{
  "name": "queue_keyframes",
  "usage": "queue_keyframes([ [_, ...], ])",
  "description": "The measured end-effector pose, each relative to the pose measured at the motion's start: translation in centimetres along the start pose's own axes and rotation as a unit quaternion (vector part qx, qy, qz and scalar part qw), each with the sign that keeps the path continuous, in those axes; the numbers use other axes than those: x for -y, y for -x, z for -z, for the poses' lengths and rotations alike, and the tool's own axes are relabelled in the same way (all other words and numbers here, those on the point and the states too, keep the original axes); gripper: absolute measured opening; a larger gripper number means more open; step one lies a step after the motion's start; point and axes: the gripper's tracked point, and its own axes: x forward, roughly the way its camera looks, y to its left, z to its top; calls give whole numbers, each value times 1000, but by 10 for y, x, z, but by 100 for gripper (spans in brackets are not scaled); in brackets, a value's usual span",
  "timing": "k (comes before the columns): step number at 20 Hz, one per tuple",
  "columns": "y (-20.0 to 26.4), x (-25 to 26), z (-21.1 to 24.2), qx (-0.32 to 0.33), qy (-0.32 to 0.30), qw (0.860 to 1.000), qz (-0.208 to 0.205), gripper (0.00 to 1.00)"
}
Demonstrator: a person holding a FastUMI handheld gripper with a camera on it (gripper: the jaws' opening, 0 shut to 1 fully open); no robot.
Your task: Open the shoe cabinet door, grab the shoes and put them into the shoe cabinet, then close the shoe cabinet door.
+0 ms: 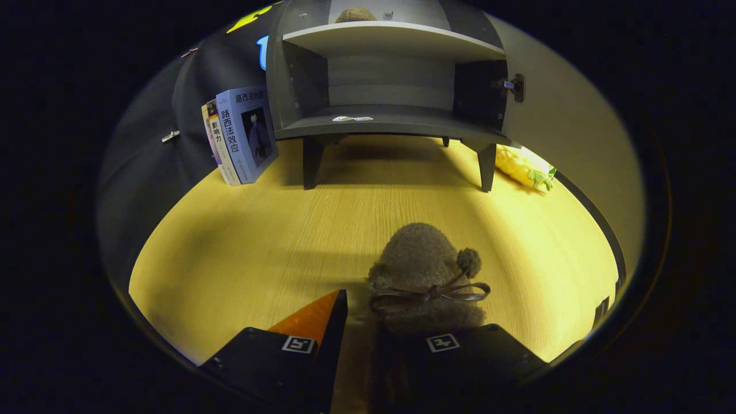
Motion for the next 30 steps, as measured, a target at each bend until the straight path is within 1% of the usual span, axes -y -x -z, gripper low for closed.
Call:
queue_keyframes([
  [1,16,2,-14,6,0,1000,-6,20],
  [2,0,1,-6,3,0,1000,-5,11],
  [4,0,1,-6,2,-2,1000,-7,11],
  [5,4,1,-10,3,-2,1000,-8,8],
  [6,-1,0,-6,-2,0,1000,-11,5],
  [10,3,-1,-7,-11,-5,1000,-20,5],
  [12,15,0,-20,-6,-10,1000,-23,5],
  [15,41,-2,-49,13,6,1000,-21,5],
  [18,72,-6,-90,35,14,999,-19,5],
  [23,119,-2,-190,95,5,995,-5,5],
  [26,136,5,-246,122,-20,992,-1,5],
  [30,150,18,-321,152,-34,988,8,5],
])
